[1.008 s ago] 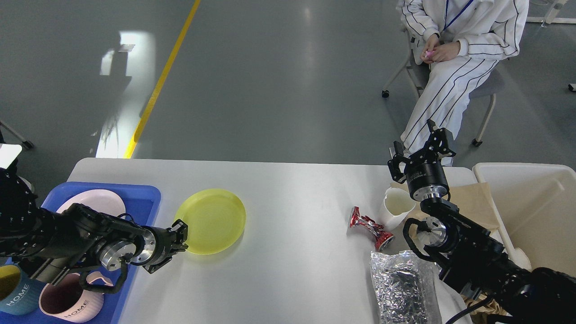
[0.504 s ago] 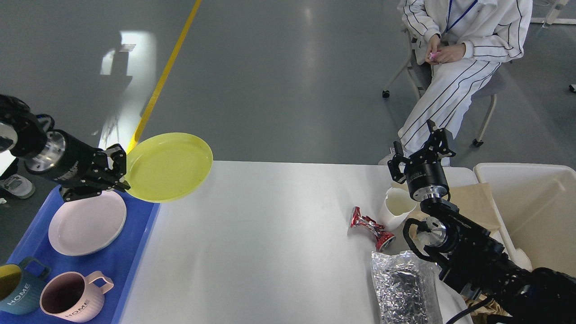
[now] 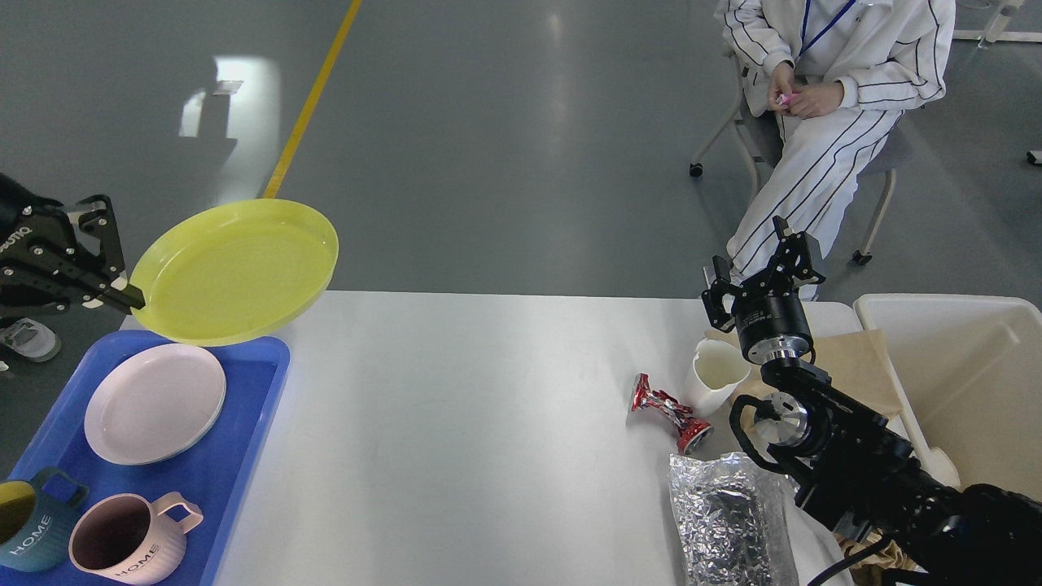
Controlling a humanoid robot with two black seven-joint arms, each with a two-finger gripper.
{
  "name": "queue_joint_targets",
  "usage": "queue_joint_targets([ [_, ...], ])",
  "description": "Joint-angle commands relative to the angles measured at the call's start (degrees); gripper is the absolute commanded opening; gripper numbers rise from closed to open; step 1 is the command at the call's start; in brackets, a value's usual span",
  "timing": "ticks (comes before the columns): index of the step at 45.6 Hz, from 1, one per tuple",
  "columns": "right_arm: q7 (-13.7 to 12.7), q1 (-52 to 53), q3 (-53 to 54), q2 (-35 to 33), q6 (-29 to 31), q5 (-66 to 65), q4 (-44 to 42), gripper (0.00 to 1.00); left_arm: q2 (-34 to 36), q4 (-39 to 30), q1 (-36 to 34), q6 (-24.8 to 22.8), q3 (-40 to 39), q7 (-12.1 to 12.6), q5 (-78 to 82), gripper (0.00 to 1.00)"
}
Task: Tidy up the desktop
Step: 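Carry the yellow plate over and lay it on the white plate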
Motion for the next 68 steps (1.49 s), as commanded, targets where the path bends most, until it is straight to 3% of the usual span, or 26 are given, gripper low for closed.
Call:
queue_joint_targets([
  [1, 0.00, 0.00, 0.00, 0.02, 0.00, 0.00, 0.00, 1.00, 5.08, 3.41, 8.84, 5.38, -1.03, -0.24, 1.81, 0.00],
  [10, 0.00, 0.00, 0.00, 0.02, 0.00, 0.00, 0.00, 1.00, 11.59, 13.17, 27.65, 10.04, -12.71, -0.42, 8.75, 0.00],
  [16, 0.00, 0.00, 0.00, 0.02, 0.00, 0.00, 0.00, 1.00, 14.40, 16.51, 39.43, 16.53, -21.85, -0.42, 10.16, 0.00],
  [25, 0.00, 0.00, 0.09, 0.02, 0.00, 0.00, 0.00, 1.00, 13.00, 18.10, 55.25, 30.95, -34.24, -0.94, 10.07, 0.00],
  [35, 0.00, 0.00, 0.09, 0.02, 0.00, 0.00, 0.00, 1.00, 8.53, 23.45, 67.12, 38.33, -45.49, -0.95, 9.99, 0.00],
  [43, 0.00, 0.00, 0.09, 0.02, 0.00, 0.00, 0.00, 1.00, 5.09, 28.82, 72.14, 39.31, -49.46, -1.03, 9.63, 0.00],
  [57, 0.00, 0.00, 0.09, 0.02, 0.00, 0.00, 0.00, 1.00, 3.07, 29.79, 73.99, 39.75, -51.13, -1.03, 9.46, 0.01],
  [68, 0.00, 0.00, 0.09, 0.02, -0.08, 0.00, 0.00, 1.00, 2.45, 30.05, 73.99, 39.75, -51.13, -0.86, 9.55, 0.28],
])
